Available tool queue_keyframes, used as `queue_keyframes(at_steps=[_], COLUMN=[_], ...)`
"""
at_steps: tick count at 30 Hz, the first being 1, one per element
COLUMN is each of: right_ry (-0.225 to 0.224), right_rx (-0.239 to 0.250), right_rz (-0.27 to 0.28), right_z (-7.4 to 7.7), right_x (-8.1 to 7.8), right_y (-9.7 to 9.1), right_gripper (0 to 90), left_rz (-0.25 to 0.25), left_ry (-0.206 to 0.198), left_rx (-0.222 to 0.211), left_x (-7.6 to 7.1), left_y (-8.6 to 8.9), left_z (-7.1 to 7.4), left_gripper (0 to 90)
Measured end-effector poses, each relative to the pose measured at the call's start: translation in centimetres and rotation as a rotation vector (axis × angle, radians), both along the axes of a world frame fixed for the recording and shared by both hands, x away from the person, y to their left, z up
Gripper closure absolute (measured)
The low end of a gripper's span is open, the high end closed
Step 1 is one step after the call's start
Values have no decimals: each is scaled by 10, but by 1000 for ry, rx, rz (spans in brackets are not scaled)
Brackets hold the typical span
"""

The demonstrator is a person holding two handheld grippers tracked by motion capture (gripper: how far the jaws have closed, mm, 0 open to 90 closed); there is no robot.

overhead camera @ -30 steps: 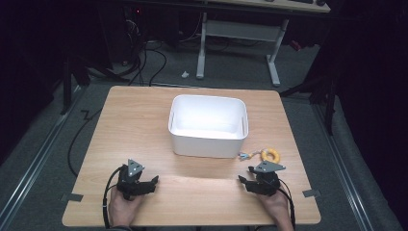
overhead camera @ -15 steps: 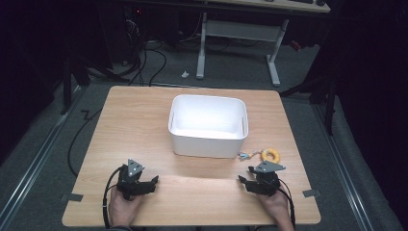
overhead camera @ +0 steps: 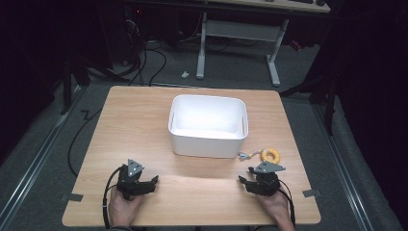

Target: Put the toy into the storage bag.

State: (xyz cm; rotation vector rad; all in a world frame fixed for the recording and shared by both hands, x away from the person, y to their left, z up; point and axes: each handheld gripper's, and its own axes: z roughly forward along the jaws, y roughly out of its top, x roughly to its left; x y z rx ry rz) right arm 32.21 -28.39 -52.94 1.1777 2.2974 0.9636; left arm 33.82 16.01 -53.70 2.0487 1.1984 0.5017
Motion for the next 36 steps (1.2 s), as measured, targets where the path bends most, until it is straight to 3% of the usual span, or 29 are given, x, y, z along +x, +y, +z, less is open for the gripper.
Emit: queue_keyframes(at_steps=[2, 16, 22, 25, 31, 36], right_ry=[3, -14, -36, -26, -23, -38], right_rx=[-1, 54, 75, 110, 115, 133], right_rz=[-8, -34, -59, -58, -68, -110], right_z=[1, 11, 14, 17, 19, 20], right_x=[-1, -16, -21, -23, -25, -30], right_y=[-1, -19, -27, -36, -47, -58], right_gripper=[487, 521, 513, 516, 516, 475], left_rz=[0, 0, 0, 0, 0, 0], left_ry=[0, 0, 0, 0, 0, 0], left_rx=[0, 0, 0, 0, 0, 0], left_x=[0, 0, 0, 0, 0, 0], left_y=[0, 0, 0, 0, 0, 0], left_z=[0, 0, 0, 0, 0, 0], left_gripper=[171, 172, 172, 172, 172, 172])
